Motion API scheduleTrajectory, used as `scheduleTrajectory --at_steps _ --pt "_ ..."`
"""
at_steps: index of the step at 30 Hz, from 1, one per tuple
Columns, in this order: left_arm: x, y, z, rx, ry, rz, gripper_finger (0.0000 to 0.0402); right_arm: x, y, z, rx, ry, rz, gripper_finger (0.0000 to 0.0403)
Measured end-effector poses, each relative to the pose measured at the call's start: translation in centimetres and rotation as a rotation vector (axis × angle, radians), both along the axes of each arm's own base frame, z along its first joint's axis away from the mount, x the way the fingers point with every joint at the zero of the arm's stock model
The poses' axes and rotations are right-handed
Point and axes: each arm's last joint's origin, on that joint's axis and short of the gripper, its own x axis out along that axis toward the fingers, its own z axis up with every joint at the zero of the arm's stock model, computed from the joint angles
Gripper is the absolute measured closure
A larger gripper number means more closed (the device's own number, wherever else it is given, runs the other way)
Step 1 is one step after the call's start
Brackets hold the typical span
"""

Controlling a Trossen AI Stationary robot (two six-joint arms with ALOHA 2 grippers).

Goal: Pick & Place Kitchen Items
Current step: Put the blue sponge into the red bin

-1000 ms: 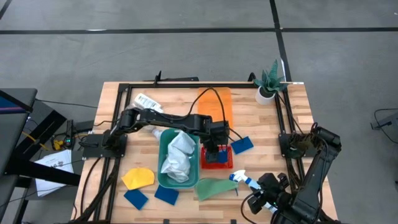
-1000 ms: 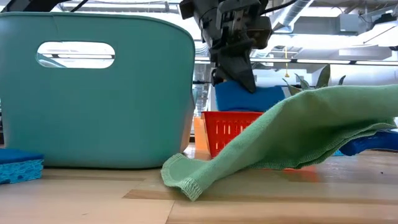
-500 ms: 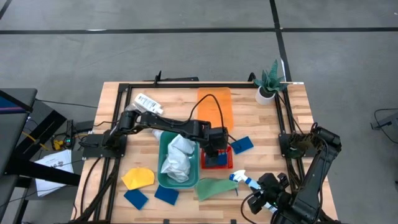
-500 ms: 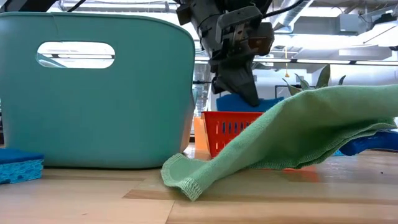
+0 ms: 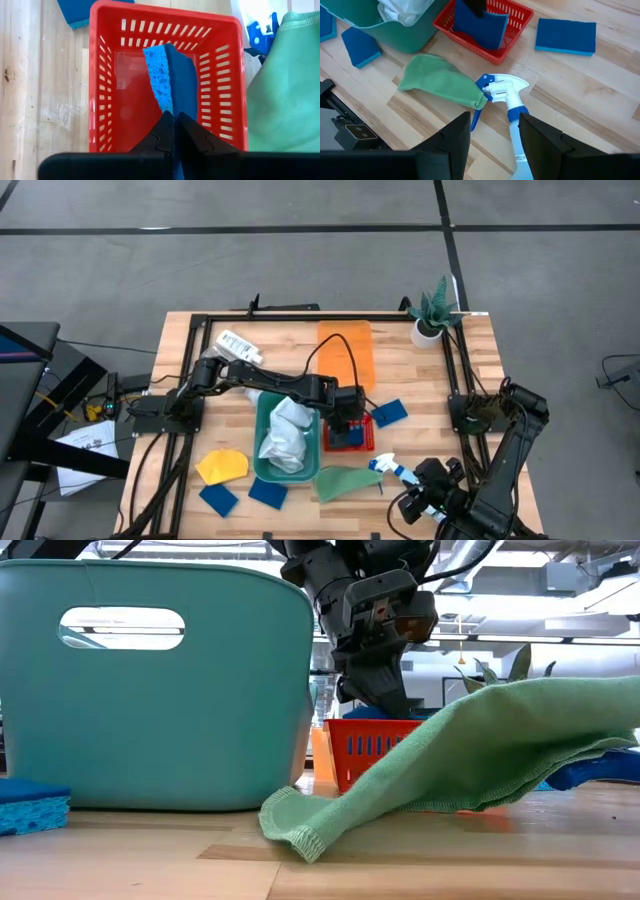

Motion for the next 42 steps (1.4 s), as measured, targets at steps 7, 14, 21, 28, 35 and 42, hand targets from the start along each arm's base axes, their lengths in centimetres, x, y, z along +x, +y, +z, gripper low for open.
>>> scheduleTrajectory --at_steps 7,14,21,28,35,42 --pt "0.09 -0.01 0.05 -0.001 -0.010 0.000 0.0398 0.00 0.00 0.00 0.000 0.000 0.000 0.0243" --pt "0.09 -0.22 0.06 0.000 -0.011 -0.004 0.0397 0.00 0.00 0.00 -0.005 0.004 0.009 0.0243" --pt "0.05 -0.88 0.06 0.039 -0.020 -0.024 0.0350 0.00 0.00 0.00 -0.007 0.006 0.012 0.0243" --pt "0.12 -0.80 0.09 0.066 -0.028 -0.009 0.0316 0.00 0.00 0.00 -0.007 0.006 0.012 0.0243" --pt "0.13 -0.77 0.09 0.068 -0.029 -0.007 0.0314 0.00 0.00 0.00 -0.006 0.006 0.012 0.0243" --pt "0.17 -0.71 0.12 0.088 -0.034 0.004 0.0314 0.00 0.00 -0.01 -0.007 0.006 0.012 0.0243"
